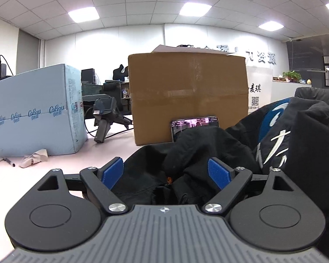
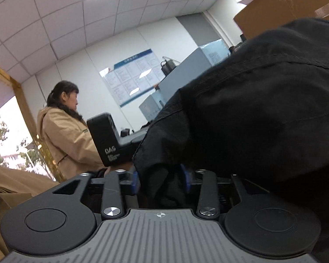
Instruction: Fold clothes
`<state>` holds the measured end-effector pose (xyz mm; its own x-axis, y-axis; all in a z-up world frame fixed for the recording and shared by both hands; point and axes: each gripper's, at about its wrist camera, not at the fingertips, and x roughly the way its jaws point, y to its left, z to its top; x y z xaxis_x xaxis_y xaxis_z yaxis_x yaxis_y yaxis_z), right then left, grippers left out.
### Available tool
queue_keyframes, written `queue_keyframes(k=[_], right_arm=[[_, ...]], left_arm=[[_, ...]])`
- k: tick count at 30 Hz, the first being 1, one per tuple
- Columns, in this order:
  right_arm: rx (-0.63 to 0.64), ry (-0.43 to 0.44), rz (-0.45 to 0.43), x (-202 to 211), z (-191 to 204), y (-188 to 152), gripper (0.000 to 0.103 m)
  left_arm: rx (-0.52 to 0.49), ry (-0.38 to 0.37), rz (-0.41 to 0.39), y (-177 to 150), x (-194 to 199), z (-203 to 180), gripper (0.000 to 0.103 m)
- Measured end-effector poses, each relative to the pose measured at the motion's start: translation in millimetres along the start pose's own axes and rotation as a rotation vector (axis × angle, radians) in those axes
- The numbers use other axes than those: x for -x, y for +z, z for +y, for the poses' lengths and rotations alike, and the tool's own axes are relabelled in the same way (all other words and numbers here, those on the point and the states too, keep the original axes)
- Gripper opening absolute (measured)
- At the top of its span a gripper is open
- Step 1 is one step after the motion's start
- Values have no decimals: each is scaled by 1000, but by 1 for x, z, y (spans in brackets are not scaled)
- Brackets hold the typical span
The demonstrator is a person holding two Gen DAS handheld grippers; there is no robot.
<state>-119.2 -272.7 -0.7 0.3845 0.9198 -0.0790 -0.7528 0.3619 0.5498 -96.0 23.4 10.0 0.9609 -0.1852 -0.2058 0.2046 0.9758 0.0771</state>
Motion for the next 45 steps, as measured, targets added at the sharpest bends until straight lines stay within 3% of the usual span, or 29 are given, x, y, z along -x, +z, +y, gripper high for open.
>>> queue_keyframes(k=[3,5,9,12,15,19,21,22,23,25,27,29,32,35,38,42,45], right_arm=[[16,-100,-108,25,1,5,41],[30,-145,-184,46,3,10,26],[118,-277,-414,98,10,27,19],[132,-447,-598,139,8,38,18],[127,-680,-723,171,-4,44,18],[57,-970,-775,207,-34,47,18],[-10,-1106,-756,227,-57,46,20],[-60,-1141,-740,236,-68,45,31],[-127,-1158,-732,242,-75,45,49],[-239,-1140,-753,259,-81,39,60],[-214,-1130,-795,268,-69,34,72],[-146,-1185,-814,267,-50,34,85],[-15,-1214,-786,251,-19,30,88],[120,-1107,-649,229,6,33,98],[242,-925,-443,175,16,39,99],[223,-641,-186,91,11,37,99],[243,-543,-7,31,9,31,99]], left_arm=[[-1,7,5,-1,-1,2,84],[3,15,7,-1,-3,4,84],[10,48,2,-2,-4,11,84],[30,91,-2,-3,-2,20,84],[52,135,-2,-4,1,31,84],[64,154,19,-7,3,41,84],[61,157,35,-8,2,43,84],[59,155,42,-8,1,44,84],[54,151,52,-9,1,45,84],[43,144,67,-10,-1,44,85],[27,140,79,-10,-3,44,85],[20,144,97,-10,-9,44,86],[13,148,136,-9,-21,45,86],[1,138,158,-9,-29,43,86],[-5,119,174,-9,-35,38,86],[-31,74,253,-14,-48,33,86],[-36,11,327,-19,-57,32,86]])
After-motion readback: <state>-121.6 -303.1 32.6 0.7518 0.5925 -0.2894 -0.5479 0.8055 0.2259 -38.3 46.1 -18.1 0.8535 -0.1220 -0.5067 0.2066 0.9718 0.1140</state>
